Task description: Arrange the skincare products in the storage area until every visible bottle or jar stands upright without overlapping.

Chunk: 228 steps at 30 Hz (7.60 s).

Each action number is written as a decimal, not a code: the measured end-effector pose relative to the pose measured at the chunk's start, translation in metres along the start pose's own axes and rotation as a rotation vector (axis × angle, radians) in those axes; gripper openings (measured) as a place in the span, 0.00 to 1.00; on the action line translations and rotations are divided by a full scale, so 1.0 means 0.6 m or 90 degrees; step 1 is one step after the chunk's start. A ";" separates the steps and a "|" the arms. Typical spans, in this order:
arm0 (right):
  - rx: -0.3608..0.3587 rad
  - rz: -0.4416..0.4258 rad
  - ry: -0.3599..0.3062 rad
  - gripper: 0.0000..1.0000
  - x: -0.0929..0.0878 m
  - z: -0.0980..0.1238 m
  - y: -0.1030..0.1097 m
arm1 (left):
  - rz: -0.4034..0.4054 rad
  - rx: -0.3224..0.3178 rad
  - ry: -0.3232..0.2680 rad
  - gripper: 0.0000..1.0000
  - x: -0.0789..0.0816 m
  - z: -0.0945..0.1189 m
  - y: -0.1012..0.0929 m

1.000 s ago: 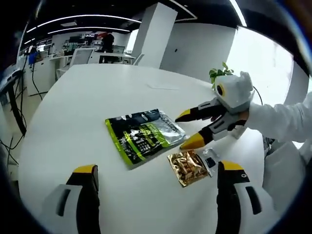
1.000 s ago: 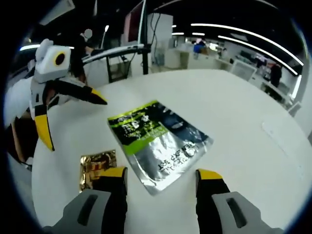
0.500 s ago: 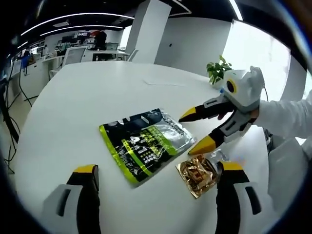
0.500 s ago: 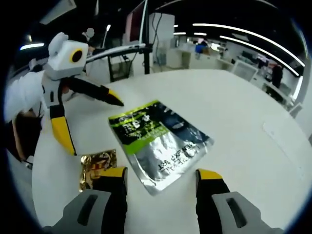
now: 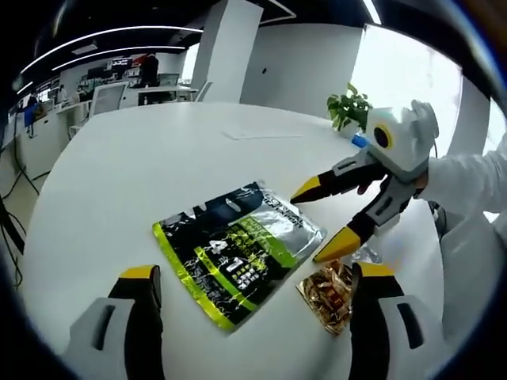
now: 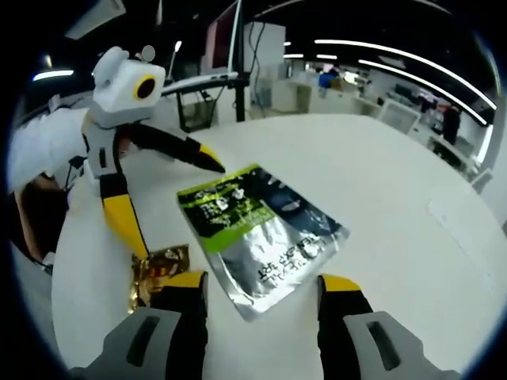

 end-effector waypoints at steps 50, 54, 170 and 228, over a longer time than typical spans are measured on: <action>-0.037 0.014 -0.012 0.41 0.002 0.005 0.009 | 0.000 0.069 0.021 0.48 0.007 -0.003 0.027; -0.060 0.007 -0.019 0.33 0.001 0.009 0.004 | 0.019 0.064 0.011 0.47 0.008 0.002 0.032; 0.007 0.367 -0.233 0.00 0.045 0.106 0.067 | -0.544 0.136 0.160 0.03 0.034 0.023 -0.011; 0.004 0.333 -0.272 0.00 0.059 0.202 0.100 | -0.498 0.123 0.174 0.06 0.072 0.002 -0.125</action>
Point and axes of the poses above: the point that each gripper's makers call its tool centre point, and the gripper's own axes: z roughly backward along the fingers, y roughly to its left, x roughly out of its top, the point moved 10 cm from there along z, roughly backward along the fingers, and after that the axes turned 12 degrees about -x, right-handed, at the moved point
